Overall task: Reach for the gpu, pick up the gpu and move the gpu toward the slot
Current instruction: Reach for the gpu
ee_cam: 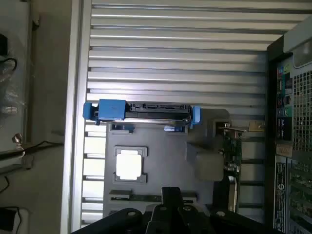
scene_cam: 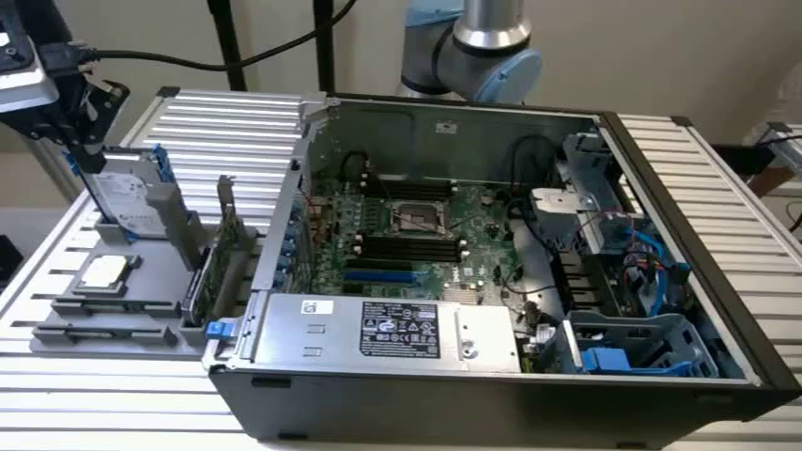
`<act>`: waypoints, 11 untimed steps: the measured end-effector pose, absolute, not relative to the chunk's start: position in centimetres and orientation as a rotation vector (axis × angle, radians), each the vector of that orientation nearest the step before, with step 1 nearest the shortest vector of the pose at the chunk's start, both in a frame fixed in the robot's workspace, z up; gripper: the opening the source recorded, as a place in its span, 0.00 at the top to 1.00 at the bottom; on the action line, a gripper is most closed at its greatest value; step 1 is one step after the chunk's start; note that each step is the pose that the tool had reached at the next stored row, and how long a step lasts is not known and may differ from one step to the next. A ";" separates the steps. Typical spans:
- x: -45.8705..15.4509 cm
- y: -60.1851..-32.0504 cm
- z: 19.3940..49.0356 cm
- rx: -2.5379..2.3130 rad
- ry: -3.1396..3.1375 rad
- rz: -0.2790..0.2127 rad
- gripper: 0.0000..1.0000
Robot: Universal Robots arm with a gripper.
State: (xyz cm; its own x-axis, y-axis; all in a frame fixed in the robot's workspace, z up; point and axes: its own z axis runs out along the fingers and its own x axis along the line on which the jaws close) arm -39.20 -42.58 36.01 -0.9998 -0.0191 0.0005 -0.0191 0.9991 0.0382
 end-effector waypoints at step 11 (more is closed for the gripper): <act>-39.2 -42.6 36.0 0.030 -3.140 -0.060 0.89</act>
